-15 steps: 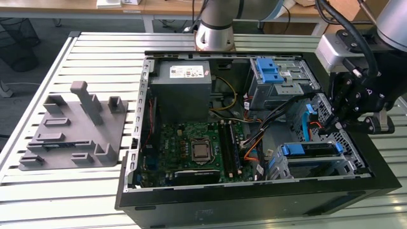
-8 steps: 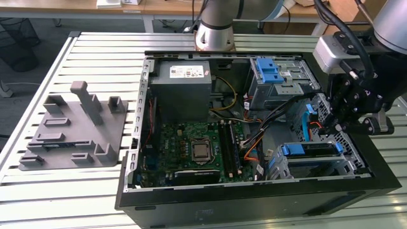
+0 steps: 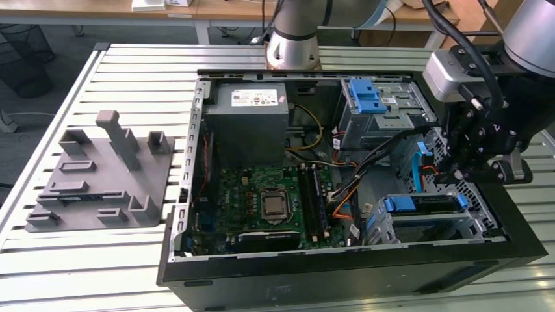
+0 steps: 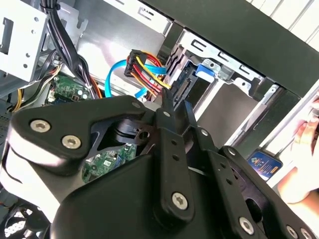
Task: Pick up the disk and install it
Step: 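Insert the first disk wire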
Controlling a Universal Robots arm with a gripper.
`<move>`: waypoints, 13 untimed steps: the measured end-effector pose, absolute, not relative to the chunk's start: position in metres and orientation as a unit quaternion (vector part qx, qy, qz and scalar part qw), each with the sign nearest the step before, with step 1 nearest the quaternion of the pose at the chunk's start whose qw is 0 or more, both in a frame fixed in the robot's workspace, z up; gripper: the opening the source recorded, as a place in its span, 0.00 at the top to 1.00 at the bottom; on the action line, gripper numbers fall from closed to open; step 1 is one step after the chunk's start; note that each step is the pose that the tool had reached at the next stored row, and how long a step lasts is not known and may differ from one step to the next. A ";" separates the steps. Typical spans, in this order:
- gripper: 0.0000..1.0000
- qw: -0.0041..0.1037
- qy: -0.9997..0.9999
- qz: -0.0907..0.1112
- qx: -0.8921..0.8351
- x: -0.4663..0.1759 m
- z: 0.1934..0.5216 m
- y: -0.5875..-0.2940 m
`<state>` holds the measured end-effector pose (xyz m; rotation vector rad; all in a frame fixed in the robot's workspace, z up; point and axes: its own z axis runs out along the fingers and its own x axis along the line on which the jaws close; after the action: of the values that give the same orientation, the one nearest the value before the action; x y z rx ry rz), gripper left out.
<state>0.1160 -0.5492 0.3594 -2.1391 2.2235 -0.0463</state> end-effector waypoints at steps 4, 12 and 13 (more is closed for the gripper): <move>0.75 0.028 0.720 -0.015 -0.693 0.116 0.356 -0.548; 0.76 0.028 0.720 -0.015 -0.693 0.115 0.352 -0.548; 0.83 0.028 0.720 -0.015 -0.693 0.115 0.352 -0.548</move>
<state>0.1154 -0.5477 0.3520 -2.1384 2.2229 -0.0448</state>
